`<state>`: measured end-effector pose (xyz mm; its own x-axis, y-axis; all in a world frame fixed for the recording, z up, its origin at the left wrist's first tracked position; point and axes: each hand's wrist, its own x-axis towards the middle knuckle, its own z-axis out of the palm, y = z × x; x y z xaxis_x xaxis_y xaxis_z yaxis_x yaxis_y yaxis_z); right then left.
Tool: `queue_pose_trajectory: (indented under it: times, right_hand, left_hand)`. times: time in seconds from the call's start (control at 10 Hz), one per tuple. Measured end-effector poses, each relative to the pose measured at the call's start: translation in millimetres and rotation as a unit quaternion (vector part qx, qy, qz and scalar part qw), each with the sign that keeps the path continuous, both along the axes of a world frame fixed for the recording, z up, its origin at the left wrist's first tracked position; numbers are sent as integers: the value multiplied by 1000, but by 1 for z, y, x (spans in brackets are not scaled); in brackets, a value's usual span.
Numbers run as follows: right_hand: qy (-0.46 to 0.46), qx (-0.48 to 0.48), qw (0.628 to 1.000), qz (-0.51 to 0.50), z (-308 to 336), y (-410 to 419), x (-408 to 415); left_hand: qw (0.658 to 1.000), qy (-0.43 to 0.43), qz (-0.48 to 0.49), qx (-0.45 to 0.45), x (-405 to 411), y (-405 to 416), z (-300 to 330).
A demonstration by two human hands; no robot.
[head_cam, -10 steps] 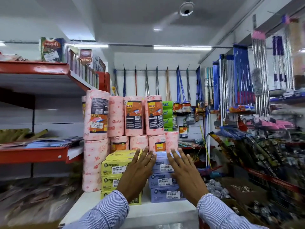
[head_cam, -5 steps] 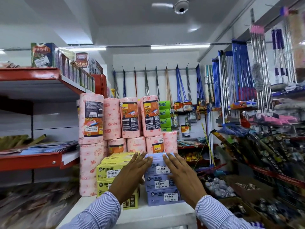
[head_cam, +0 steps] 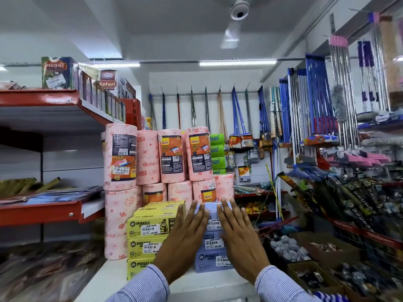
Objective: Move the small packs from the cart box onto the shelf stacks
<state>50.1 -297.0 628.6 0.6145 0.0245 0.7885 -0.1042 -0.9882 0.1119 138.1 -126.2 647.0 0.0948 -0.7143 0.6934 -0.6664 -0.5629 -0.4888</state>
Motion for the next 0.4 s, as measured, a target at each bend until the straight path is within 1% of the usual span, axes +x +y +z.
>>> queue_pose_trajectory:
  times: [0.2,0.3,0.4]
  right_hand:
    - [12,5,1000,-14,-6,-4,5]
    - [8,-11,1000,-16,-6,-6,5]
    - [6,1,1000,-1,-5,-5,4]
  left_hand:
    - [999,33,20,14,-5,-11,-14]
    - [999,33,21,12,-7,-13,-14]
    - [998,54,27,12,-15,-11,-12]
